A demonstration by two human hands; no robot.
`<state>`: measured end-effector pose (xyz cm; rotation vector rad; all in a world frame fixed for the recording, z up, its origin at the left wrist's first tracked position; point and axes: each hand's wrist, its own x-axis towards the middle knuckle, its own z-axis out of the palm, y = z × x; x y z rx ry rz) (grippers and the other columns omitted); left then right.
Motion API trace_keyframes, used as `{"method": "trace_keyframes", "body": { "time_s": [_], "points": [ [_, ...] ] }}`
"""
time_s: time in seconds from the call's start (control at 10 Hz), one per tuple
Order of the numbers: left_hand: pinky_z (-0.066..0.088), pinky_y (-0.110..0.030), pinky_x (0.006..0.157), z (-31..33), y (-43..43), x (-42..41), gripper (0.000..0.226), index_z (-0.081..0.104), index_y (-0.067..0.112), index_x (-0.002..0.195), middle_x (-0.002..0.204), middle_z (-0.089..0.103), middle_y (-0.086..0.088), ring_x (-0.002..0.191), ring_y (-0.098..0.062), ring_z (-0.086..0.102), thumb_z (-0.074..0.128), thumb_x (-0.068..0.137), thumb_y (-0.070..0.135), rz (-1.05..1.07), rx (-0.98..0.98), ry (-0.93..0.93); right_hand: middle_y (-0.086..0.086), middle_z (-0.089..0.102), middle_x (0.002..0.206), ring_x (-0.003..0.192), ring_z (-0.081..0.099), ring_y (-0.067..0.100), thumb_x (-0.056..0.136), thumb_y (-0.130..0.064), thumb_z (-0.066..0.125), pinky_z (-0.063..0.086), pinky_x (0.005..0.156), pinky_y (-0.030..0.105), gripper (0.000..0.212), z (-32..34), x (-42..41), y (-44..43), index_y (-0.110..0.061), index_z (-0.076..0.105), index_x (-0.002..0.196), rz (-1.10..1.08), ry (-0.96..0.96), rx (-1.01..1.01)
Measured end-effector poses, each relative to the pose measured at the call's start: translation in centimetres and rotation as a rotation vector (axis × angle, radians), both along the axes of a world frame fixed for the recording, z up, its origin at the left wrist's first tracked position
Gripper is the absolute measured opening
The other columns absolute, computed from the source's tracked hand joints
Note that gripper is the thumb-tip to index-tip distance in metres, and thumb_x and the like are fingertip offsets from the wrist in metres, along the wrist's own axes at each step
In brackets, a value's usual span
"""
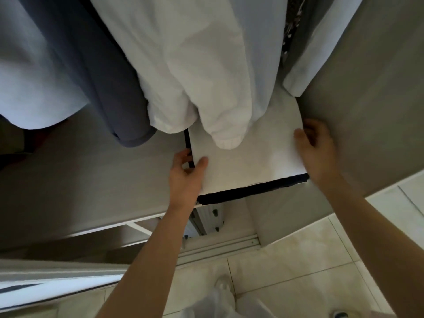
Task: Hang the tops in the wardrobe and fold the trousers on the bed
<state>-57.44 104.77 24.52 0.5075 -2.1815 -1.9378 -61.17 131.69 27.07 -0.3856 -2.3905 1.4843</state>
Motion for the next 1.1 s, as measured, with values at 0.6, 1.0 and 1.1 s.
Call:
{"method": "trace_keyframes", "body": {
  "time_s": [0.6, 1.0, 1.1],
  "points": [
    [0.039, -0.013, 0.075, -1.5, 1.0, 1.2, 0.014, 0.058, 0.005, 0.087, 0.076, 0.055, 0.000, 0.069, 0.000, 0.049, 0.053, 0.099, 0.009, -0.143, -0.423, 0.175, 0.015, 0.046, 0.129, 0.106, 0.051, 0.025, 0.103, -0.021, 0.040, 0.035, 0.092, 0.021, 0.043, -2.2, 0.5, -0.1, -0.026, 0.040, 0.146, 0.191, 0.156, 0.401],
    [0.031, -0.020, 0.107, 0.8, -1.1, 6.8, 0.063, 0.025, 0.017, 0.155, 0.146, 0.043, -0.013, 0.130, -0.027, 0.046, 0.051, 0.098, 0.007, -0.371, -0.593, 0.015, 0.020, 0.030, 0.151, 0.132, 0.040, 0.037, 0.099, -0.019, 0.047, 0.036, 0.107, 0.043, 0.050, 1.2, 4.3, -1.2, -0.003, 0.036, 0.145, 0.257, 0.008, 0.677],
    [0.041, -0.039, 0.108, 2.8, -1.4, 7.3, 0.059, 0.035, 0.009, 0.150, 0.133, 0.055, -0.018, 0.121, -0.032, 0.053, 0.049, 0.094, -0.001, -0.360, -0.623, 0.055, 0.020, 0.034, 0.150, 0.132, 0.039, 0.036, 0.099, -0.021, 0.048, 0.034, 0.109, 0.043, 0.050, 2.7, 6.3, -1.8, 0.001, 0.037, 0.143, 0.274, -0.005, 0.686]
  ]
}}
